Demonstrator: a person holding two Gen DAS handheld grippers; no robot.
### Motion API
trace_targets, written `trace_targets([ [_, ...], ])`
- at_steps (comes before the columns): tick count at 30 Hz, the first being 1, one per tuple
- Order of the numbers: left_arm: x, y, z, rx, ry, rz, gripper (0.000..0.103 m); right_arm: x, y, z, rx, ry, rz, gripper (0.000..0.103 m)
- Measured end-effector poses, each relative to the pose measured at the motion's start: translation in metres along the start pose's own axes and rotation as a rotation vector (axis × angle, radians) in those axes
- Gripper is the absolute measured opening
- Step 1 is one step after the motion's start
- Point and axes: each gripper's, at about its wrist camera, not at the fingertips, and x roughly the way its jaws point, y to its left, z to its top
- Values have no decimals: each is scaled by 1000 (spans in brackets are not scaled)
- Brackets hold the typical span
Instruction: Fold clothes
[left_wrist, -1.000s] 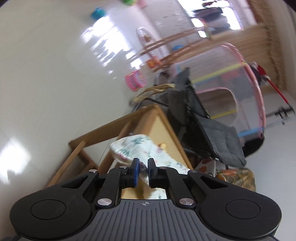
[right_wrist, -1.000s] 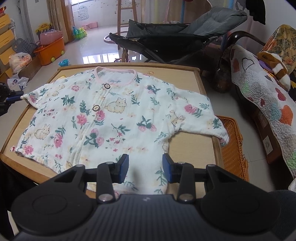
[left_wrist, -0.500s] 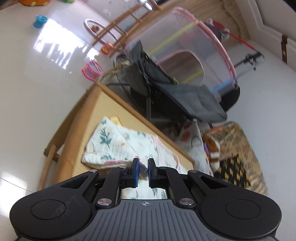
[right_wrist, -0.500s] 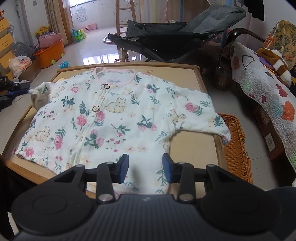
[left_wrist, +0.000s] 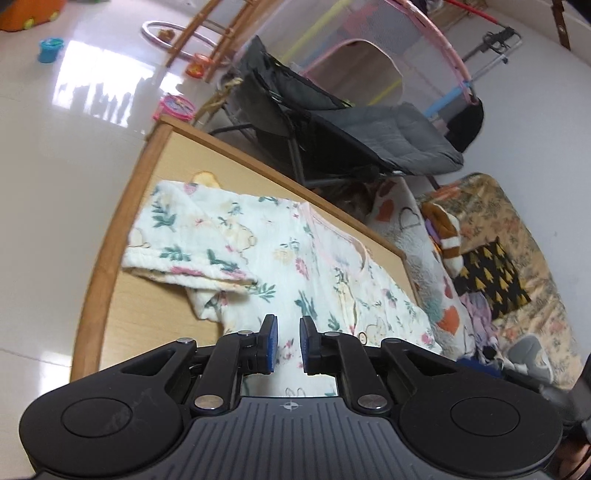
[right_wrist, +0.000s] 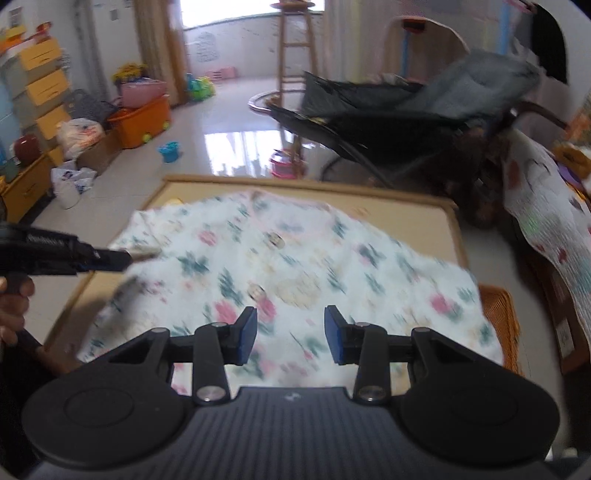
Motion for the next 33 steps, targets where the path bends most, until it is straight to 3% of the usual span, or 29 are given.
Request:
trace_targets([
  [3,-19,10,-1,-57,-37,82,20,14,29,20,-117,-9,67,39],
  [5,-33,21,2,-130,-76,126,28,25,51,31,-205,-8,101,39],
  [7,-48,31,3,-201,-122,135,58,35,76,40,-300,-8,132,38],
  [11,-77,50,6,-331,-218,117,59,55,119,51,-465,-5,177,35],
  [17,-93,59,4,-364,-244,8,65,86,171,59,-651,10,198,35],
  [26,-68,52,0,-522,-292,-63,66,124,207,56,-794,70,184,34],
  [30,-60,47,3,-518,-281,-64,66,133,215,48,-844,95,159,34],
  [33,-59,45,3,-507,-275,-64,66,138,217,43,-851,116,152,29],
])
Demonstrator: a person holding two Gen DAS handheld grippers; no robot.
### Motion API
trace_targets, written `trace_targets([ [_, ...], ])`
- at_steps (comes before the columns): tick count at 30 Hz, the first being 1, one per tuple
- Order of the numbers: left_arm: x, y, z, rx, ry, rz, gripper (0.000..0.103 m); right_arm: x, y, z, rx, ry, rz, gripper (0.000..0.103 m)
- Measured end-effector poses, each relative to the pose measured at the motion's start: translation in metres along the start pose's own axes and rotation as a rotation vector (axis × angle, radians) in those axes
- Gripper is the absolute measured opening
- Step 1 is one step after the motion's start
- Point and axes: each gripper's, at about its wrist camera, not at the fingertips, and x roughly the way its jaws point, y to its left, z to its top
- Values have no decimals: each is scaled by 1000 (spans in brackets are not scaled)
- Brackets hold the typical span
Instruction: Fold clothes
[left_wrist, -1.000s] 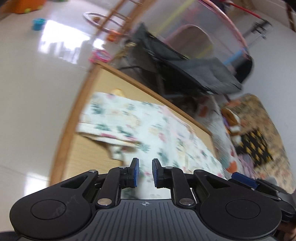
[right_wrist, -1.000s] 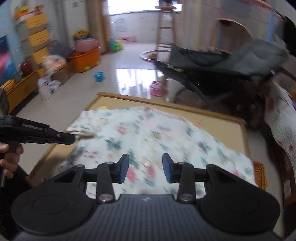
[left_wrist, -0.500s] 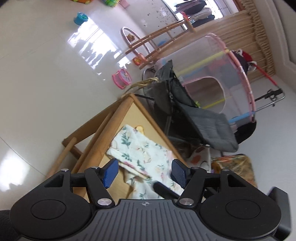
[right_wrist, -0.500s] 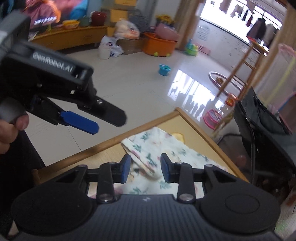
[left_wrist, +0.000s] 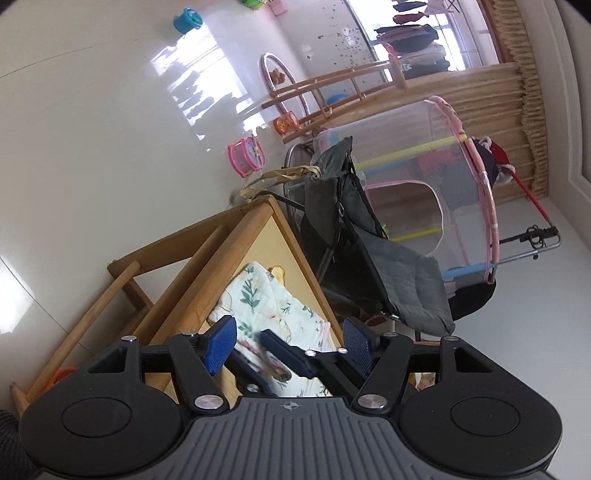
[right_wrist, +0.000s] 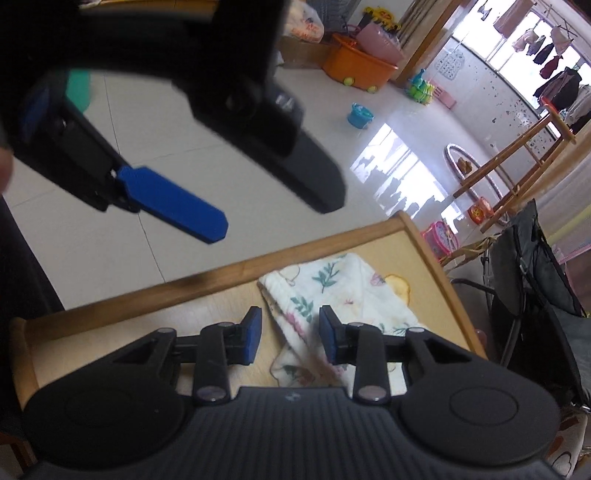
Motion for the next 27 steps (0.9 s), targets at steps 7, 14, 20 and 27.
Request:
trace_targets([
  [7,8,3,2,-23,-2,-8,66,1,-3,0,71,8,0,6],
  [14,2,10,2,-64,-35,-31,66,-16,-33,-7,320,-34,5,4],
  [20,1,6,0,-47,-25,-26,66,-41,-68,-31,584,-81,6,4],
  [27,2,6,0,-30,-7,-14,66,-44,-106,-80,829,-98,-19,4],
])
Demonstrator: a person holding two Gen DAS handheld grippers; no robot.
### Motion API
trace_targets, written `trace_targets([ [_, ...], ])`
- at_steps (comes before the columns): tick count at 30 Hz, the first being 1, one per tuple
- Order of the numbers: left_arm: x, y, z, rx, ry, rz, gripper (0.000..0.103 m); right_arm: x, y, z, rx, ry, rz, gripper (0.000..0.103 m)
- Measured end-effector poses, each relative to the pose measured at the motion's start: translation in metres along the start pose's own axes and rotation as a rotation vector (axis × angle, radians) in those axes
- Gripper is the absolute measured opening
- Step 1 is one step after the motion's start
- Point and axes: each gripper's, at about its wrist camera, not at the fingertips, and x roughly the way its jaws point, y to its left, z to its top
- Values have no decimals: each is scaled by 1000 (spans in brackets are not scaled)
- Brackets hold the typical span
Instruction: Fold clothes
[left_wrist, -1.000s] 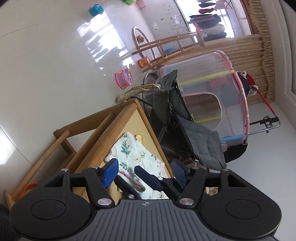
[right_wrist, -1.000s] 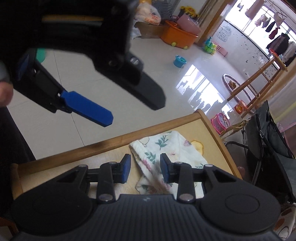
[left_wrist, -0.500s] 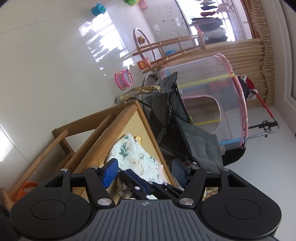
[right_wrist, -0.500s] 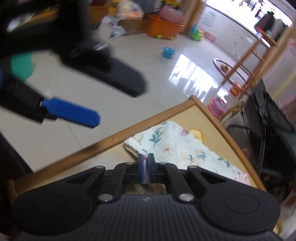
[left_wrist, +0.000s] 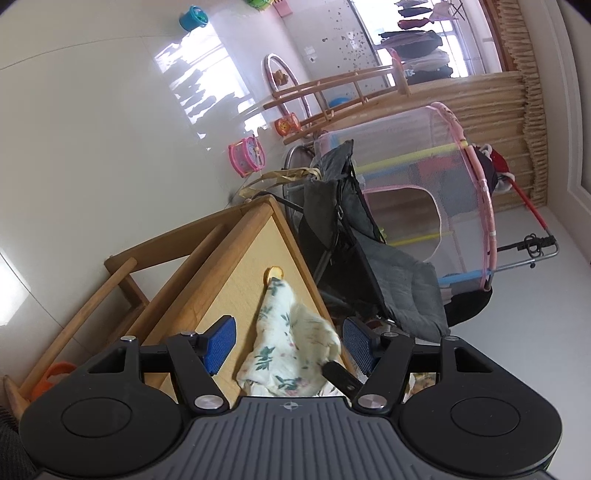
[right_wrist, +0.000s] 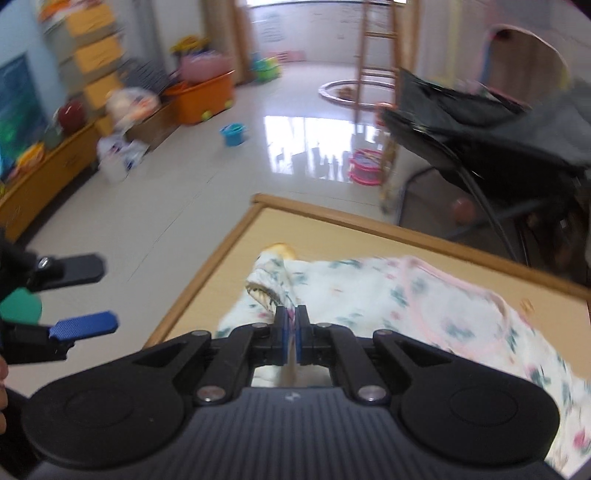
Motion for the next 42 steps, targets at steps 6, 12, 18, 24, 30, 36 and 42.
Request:
trace_targets([
  [6,4,-1,-1,19,27,13,66,-4,-36,-8,134,-23,-20,4],
  [12,7,-1,-2,50,46,29,66,-6,-55,-11,181,-32,-41,4],
  [18,11,-1,-1,83,65,52,66,5,-65,-20,198,21,-47,4],
  [24,15,-3,-3,128,84,82,66,20,-69,-32,217,105,-73,9],
  [30,20,-14,-8,254,84,167,72,1,-73,-38,177,77,-157,33],
  [36,16,-26,-14,394,43,235,72,-47,-108,-62,289,-23,-88,46],
  [42,2,-45,-32,537,27,264,72,-85,-139,-111,300,37,-128,48],
])
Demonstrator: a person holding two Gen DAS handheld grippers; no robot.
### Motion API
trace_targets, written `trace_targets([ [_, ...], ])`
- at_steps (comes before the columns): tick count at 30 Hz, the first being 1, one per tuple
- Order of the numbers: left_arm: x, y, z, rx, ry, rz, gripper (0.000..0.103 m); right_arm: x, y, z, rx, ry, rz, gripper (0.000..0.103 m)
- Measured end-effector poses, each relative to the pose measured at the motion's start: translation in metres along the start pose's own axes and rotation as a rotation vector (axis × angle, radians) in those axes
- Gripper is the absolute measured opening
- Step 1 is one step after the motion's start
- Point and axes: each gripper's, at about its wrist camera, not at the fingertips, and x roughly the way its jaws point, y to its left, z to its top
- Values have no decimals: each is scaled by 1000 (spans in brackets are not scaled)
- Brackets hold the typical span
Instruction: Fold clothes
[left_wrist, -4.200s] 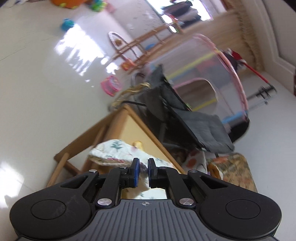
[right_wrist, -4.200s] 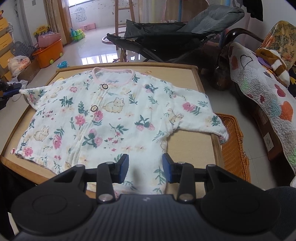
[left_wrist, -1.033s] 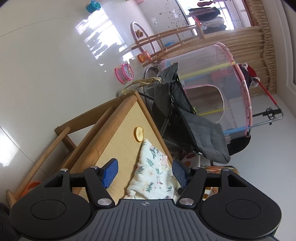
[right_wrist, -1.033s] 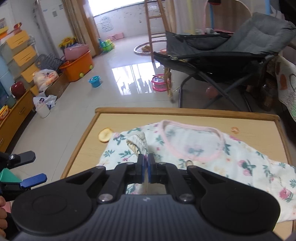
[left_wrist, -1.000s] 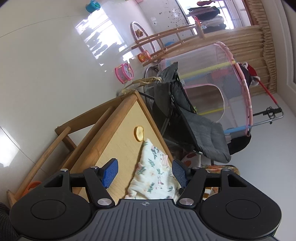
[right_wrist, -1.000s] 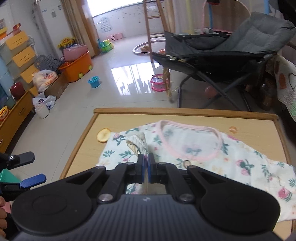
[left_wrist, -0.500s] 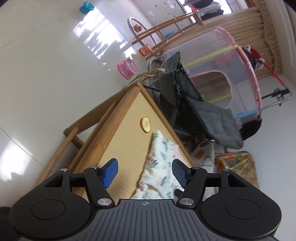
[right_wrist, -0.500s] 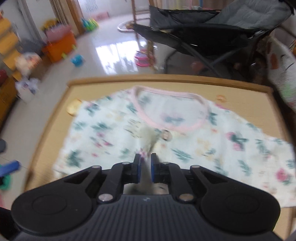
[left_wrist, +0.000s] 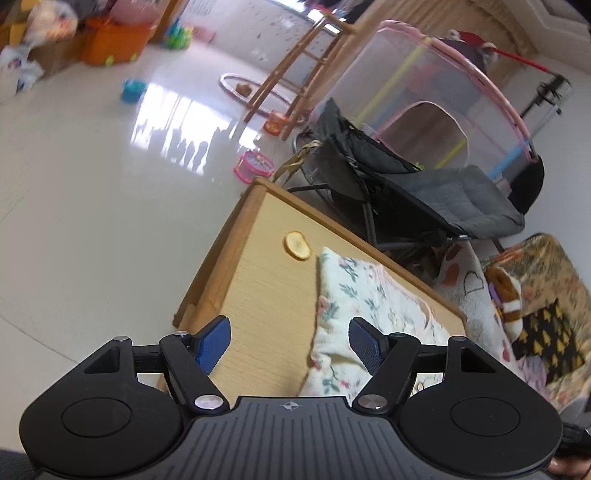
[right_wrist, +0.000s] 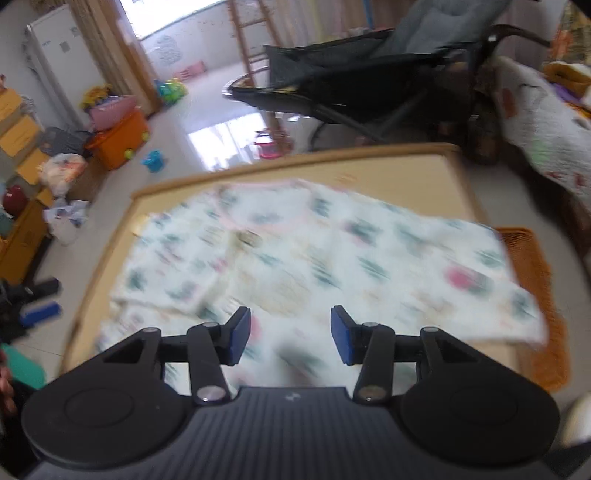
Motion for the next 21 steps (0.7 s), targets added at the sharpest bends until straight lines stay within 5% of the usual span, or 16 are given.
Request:
trace_targets([
  [4,-15,-18,-16,48,17,26,72,-12,-28,-27,-27,29,-118,48],
  [8,-27,-35,-36,90,44,43,72,-32,-52,-53,27,-52,-107,49],
  [15,-39,-51,-60,97,92,99,72,-41,-90,-64,219,-69,-69,49],
  [21,-41,-68,-84,126,151,101,72,-36,-100,-69,250,-56,-88,49],
])
